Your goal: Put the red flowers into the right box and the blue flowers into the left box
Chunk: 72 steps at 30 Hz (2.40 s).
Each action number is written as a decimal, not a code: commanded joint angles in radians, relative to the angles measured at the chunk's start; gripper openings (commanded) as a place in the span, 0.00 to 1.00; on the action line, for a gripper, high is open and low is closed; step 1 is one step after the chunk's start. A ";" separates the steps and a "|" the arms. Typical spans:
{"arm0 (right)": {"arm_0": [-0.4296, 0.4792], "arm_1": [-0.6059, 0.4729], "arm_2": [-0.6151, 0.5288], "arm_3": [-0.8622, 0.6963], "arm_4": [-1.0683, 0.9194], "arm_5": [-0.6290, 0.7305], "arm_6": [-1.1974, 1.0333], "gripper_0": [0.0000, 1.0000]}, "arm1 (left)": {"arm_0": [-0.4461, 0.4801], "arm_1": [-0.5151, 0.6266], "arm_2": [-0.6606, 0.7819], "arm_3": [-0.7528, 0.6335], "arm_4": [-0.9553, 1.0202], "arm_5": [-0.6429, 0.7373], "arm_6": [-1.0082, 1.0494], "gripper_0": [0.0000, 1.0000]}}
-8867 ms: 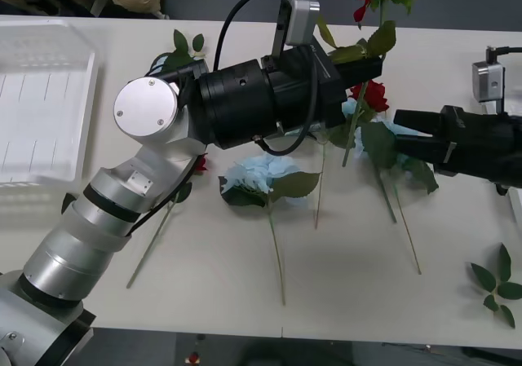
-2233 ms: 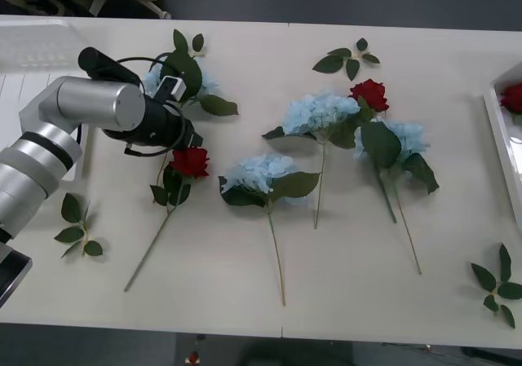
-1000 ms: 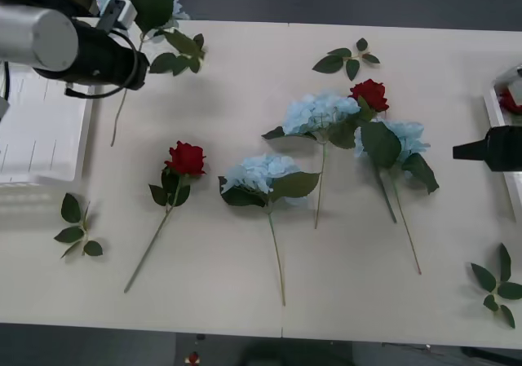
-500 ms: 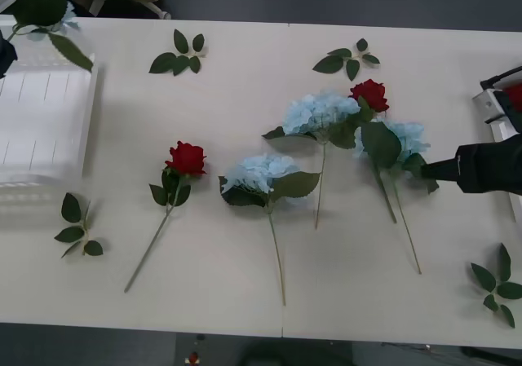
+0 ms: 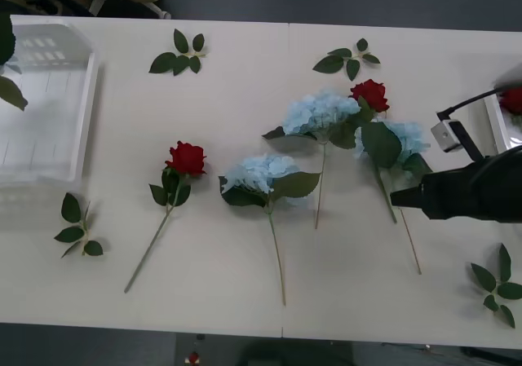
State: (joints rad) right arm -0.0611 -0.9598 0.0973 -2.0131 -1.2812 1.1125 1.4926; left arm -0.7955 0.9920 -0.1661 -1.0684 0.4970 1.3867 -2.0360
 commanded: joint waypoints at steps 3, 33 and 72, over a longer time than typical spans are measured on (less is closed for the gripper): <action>-0.051 -0.005 0.044 -0.030 0.033 -0.036 -0.072 0.79 | 0.015 0.022 -0.062 -0.007 -0.074 -0.058 -0.006 0.00; -0.191 -0.002 0.255 0.134 0.290 -0.085 -0.097 0.79 | 0.025 0.022 0.076 -0.011 0.825 -0.071 -0.306 1.00; -0.332 0.090 0.450 0.338 0.427 -0.195 -0.112 0.79 | 0.585 -0.248 0.049 -0.812 0.684 -0.267 -0.233 1.00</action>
State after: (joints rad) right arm -0.3725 -0.8943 0.5631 -1.6777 -0.8631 0.9290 1.4335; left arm -0.2089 0.7681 -0.1268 -1.8412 1.2146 1.1062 -2.3328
